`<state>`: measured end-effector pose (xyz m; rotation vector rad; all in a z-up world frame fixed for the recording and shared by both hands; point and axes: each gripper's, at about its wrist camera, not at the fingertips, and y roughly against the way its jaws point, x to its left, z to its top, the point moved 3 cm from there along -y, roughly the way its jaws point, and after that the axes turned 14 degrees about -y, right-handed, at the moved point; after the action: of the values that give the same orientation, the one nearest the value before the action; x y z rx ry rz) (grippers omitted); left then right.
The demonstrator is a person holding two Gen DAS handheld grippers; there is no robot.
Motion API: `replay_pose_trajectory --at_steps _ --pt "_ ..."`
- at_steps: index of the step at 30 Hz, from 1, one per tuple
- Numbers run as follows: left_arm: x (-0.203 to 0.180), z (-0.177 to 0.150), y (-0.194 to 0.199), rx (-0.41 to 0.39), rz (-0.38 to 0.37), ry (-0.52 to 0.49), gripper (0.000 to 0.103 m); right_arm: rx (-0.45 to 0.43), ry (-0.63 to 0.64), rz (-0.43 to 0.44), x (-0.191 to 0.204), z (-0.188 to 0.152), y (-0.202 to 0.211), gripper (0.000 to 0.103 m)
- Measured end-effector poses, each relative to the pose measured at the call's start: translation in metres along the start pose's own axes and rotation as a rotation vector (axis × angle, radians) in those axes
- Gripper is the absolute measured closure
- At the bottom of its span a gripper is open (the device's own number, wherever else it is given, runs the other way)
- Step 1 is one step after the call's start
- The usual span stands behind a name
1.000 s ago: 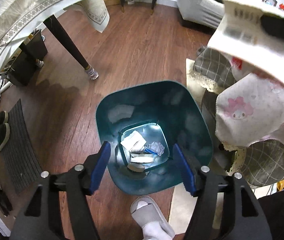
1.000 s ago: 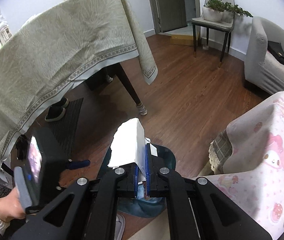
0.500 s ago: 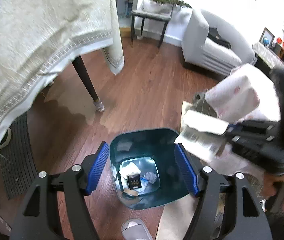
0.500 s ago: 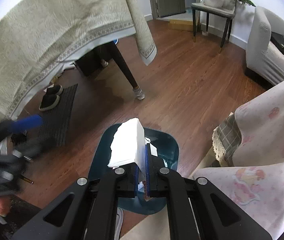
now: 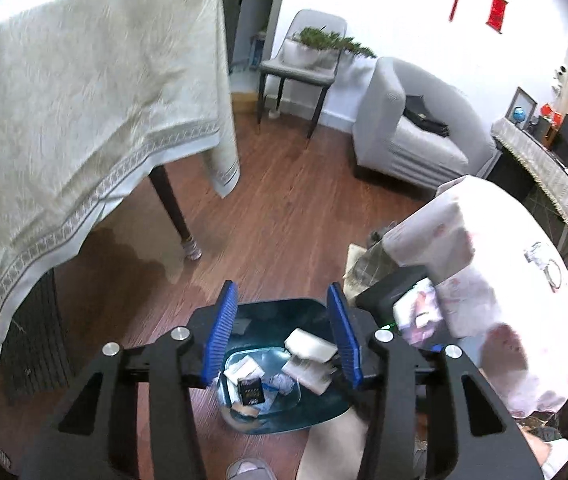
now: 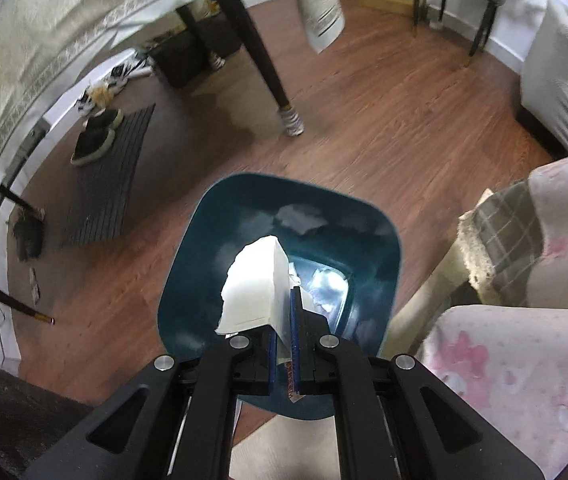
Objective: Collect trash
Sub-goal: 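Open the left gripper over the bin while the right releases the white box into it, then move both open grippers back over the table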
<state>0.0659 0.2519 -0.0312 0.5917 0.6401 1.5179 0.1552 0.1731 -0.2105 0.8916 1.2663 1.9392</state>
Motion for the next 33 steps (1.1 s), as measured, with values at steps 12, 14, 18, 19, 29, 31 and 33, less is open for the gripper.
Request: replay_pose_trajectory --at_steps 12,14,18,19,29,31,33 --pt "-0.015 0.011 0.011 -0.036 -0.003 -0.043 0.054 0.008 0.020 -0.014 0.001 -0.004 0.004 0.069" --pt "-0.015 0.012 0.013 -0.039 -0.005 -0.039 0.054 -0.014 0.016 -0.001 0.001 -0.001 0.013 0.069" --pt "-0.018 0.019 0.019 -0.057 -0.009 -0.034 0.054 -0.068 0.024 0.029 0.004 0.005 0.040 0.069" --pt "-0.019 0.021 0.020 -0.064 -0.011 -0.033 0.054 -0.084 0.028 0.036 0.005 0.007 0.048 0.069" --pt "-0.046 0.045 0.029 -0.124 -0.040 -0.039 0.052 -0.280 0.016 0.050 -0.017 0.015 0.137 0.063" --pt "-0.056 0.050 0.029 -0.133 -0.048 -0.050 0.052 -0.329 0.010 0.018 -0.030 0.014 0.155 0.052" --pt "-0.064 0.053 0.028 -0.138 -0.059 -0.057 0.051 -0.360 -0.001 -0.007 -0.043 0.013 0.168 0.051"
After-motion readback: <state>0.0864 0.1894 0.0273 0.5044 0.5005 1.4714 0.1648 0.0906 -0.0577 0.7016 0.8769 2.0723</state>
